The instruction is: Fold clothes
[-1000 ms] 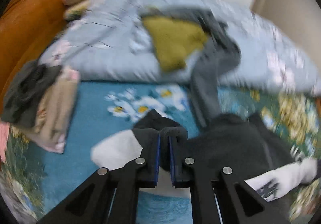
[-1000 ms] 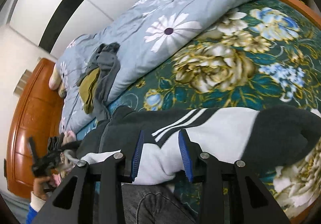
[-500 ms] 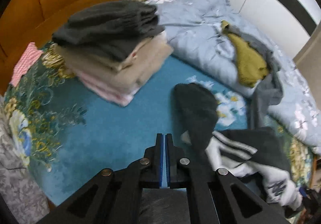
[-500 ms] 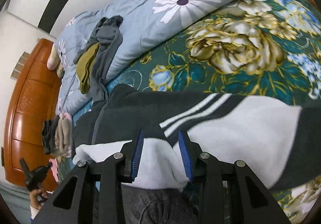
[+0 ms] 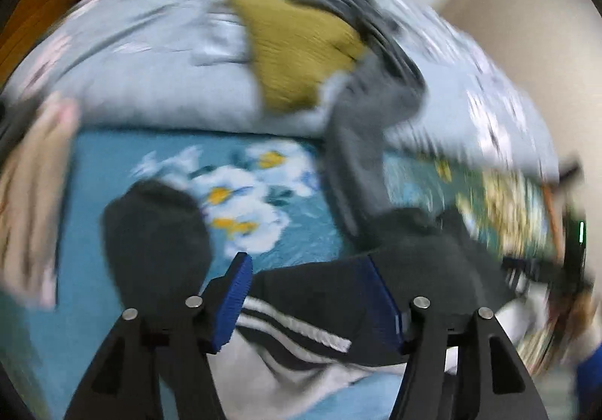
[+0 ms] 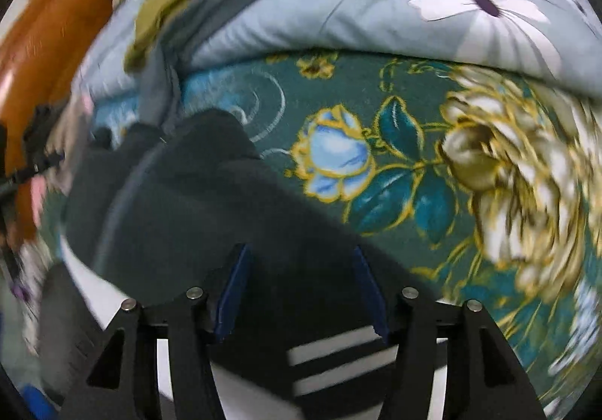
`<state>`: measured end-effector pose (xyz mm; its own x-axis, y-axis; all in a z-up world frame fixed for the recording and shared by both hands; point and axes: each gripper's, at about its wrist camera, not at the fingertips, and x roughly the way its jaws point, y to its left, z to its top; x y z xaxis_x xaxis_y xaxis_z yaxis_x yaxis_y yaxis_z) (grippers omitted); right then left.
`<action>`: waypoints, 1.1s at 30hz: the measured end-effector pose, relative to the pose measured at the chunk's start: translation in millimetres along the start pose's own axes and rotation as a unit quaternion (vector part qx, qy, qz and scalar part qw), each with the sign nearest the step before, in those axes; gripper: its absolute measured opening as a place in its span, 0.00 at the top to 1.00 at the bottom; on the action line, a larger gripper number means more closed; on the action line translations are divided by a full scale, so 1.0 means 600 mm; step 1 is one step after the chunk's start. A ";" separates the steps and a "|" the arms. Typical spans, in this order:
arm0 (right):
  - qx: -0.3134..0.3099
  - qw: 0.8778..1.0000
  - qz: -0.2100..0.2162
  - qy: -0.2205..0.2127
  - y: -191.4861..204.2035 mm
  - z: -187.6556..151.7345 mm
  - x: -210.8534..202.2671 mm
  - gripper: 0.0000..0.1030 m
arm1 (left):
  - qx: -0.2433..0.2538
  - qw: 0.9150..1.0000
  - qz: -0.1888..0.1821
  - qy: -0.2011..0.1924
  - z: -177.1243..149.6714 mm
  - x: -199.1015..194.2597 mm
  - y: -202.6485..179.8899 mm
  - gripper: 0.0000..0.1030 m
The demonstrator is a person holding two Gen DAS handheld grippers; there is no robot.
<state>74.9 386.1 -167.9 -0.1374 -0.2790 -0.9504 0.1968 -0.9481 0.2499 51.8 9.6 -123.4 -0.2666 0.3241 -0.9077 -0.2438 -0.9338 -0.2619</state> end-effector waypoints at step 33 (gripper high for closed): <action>0.027 0.994 -0.098 -0.048 0.040 -0.061 -0.071 0.95 | 0.184 0.967 -0.118 0.129 -0.012 0.070 0.048 0.21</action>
<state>121.1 380.9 -128.1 -0.2603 -0.0997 -0.9604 0.1047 -0.9917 0.0746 40.4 -4.8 -171.8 0.0674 0.4285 -0.9010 -0.5972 -0.7061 -0.3805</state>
